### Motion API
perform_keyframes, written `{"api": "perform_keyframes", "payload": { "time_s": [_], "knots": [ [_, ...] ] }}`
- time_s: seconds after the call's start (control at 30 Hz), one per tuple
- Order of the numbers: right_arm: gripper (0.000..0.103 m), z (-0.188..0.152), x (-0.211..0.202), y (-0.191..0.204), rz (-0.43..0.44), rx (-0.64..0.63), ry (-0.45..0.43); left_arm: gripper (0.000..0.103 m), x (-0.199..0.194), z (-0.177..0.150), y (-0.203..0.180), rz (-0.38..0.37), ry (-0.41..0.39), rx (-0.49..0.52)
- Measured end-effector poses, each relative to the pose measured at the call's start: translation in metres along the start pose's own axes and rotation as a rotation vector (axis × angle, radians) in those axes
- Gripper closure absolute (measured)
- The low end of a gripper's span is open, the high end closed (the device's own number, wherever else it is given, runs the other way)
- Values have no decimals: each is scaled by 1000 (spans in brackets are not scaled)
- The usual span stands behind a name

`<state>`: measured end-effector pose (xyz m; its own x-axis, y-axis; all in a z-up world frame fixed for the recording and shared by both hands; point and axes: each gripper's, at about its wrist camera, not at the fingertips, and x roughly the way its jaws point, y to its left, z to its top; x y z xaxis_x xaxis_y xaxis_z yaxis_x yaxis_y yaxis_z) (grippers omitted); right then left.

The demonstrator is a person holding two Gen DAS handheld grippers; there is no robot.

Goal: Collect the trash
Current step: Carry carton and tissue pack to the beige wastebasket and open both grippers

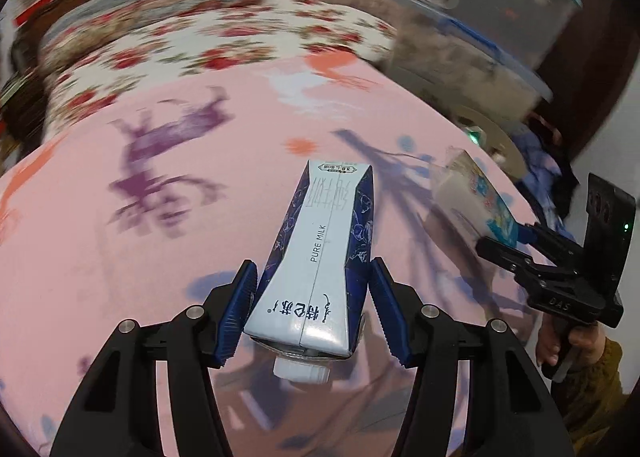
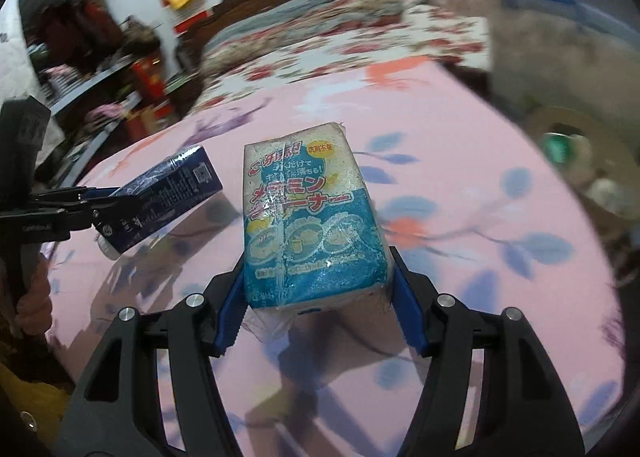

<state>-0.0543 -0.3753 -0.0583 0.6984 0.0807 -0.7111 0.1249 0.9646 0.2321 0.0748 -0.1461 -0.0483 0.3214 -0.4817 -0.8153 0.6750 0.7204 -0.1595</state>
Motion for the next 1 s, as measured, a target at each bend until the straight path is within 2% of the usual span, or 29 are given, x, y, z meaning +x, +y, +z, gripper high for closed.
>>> {"api": "perform_keyframes", "payload": {
  "time_s": [0.07,0.2,0.27,0.3,0.37,0.4,0.43,0.6,0.73,0.83,1.0],
  "knots": [
    [38,-5,-7,-11,-37,17,-4,48,16,4,-24,4,21,51],
    [37,-13,-9,-24,-96,28,3,47,41,2,-44,21,81,89],
    [32,-18,-11,-27,-101,37,10,46,50,2,-46,36,103,91],
    [27,-20,-11,-29,-103,40,10,46,52,2,-47,41,108,93],
    [26,-21,-10,-32,-95,35,4,49,54,3,-44,44,112,86],
    [26,-20,-9,-31,-92,31,2,49,54,4,-43,39,113,81],
    [38,-20,-9,-30,-84,23,-2,50,55,7,-43,33,114,76],
    [40,-12,-17,-41,-107,44,-67,50,57,31,-56,-13,118,86],
    [40,-4,-35,-83,-154,147,-127,50,69,69,-98,-74,102,161],
    [39,5,-55,-131,-192,252,-177,50,88,102,-142,-122,98,232],
    [39,27,-72,-207,-332,365,-221,50,134,162,-220,-219,118,289]
  ]
}}
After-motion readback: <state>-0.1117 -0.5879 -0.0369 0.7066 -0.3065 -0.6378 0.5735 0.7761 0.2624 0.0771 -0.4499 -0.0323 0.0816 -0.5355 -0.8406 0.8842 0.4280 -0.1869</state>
